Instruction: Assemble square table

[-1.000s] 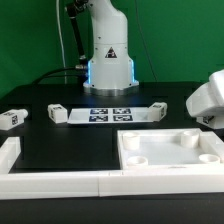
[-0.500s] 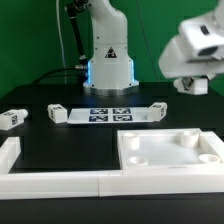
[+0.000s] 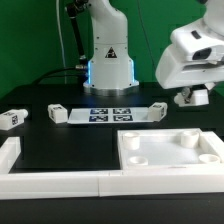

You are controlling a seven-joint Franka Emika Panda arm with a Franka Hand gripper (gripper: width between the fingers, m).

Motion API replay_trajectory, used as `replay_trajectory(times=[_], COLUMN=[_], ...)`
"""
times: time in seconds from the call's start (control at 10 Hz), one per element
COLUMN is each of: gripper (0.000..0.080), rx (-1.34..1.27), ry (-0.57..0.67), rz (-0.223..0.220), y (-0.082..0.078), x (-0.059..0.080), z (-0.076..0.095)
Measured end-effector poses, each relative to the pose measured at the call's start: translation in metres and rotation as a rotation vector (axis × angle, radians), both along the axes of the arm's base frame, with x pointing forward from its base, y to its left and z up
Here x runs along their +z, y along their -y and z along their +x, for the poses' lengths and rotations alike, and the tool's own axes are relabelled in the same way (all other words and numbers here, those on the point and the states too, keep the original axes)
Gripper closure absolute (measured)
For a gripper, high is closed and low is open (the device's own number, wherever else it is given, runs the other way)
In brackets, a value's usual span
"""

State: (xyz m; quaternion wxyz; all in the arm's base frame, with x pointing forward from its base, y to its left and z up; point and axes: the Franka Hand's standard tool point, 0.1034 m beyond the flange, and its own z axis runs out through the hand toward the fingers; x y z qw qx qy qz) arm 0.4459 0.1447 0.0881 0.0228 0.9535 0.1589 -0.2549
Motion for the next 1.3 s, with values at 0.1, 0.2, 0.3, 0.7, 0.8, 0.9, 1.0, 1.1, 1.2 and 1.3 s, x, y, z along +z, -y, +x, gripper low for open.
replay_trajectory(times=[0.1, 0.2, 0.3, 0.7, 0.8, 0.9, 1.0, 1.1, 1.2, 1.3], gripper=[0.0509, 0.0509, 0.0509, 0.0509, 0.0509, 0.0509, 0.0509, 0.0509, 0.0509, 0.0509], rx=[0.003, 0.008, 0.009, 0.005, 0.005, 0.013, 0.006, -0.017, -0.015, -0.004], ry=[0.094, 0.155, 0.204, 0.480, 0.510, 0.549, 0.613, 0.743, 0.788, 0.876], rz=[0.039, 0.056, 0.061, 0.124, 0.129, 0.140, 0.171, 0.199, 0.206, 0.216], y=[0.017, 0.032, 0.041, 0.040, 0.041, 0.044, 0.051, 0.055, 0.054, 0.056], x=[0.035, 0.061, 0.079, 0.076, 0.078, 0.091, 0.111, 0.127, 0.133, 0.133], z=[0.041, 0.068, 0.088, 0.100, 0.102, 0.120, 0.150, 0.180, 0.186, 0.191])
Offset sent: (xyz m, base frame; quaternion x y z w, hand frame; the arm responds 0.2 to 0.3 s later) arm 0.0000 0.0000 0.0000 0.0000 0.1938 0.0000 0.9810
